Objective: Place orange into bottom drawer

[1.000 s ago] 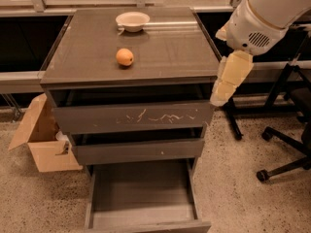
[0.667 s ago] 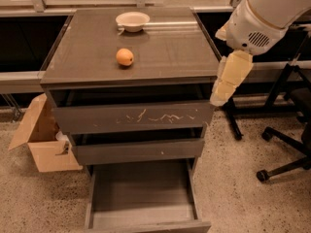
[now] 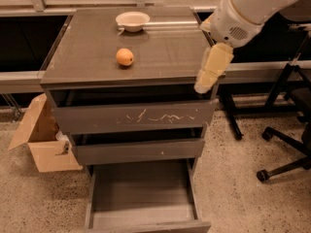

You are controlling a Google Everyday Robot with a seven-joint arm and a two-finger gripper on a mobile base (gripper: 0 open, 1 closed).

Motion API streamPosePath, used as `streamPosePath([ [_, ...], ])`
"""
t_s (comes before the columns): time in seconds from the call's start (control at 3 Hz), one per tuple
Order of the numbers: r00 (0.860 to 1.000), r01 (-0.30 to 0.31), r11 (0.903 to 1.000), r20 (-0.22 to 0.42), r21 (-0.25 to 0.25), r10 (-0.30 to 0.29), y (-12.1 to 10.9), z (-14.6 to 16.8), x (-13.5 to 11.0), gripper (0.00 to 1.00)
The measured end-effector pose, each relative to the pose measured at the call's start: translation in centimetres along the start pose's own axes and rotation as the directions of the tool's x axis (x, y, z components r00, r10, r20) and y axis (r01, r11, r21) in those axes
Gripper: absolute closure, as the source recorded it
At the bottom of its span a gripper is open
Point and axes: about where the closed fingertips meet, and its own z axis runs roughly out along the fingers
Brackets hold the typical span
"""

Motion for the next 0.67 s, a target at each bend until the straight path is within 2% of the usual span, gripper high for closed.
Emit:
streamPosePath([
  [0.33,0.994,0.038,0.9992,0.099,-0.014,-0.036,-3.4,3.0,-2.5,0.0],
  [0.67,0.979,0.047,0.9977,0.202,-0.048,-0.036,-5.5,6.3,-5.3,0.0],
])
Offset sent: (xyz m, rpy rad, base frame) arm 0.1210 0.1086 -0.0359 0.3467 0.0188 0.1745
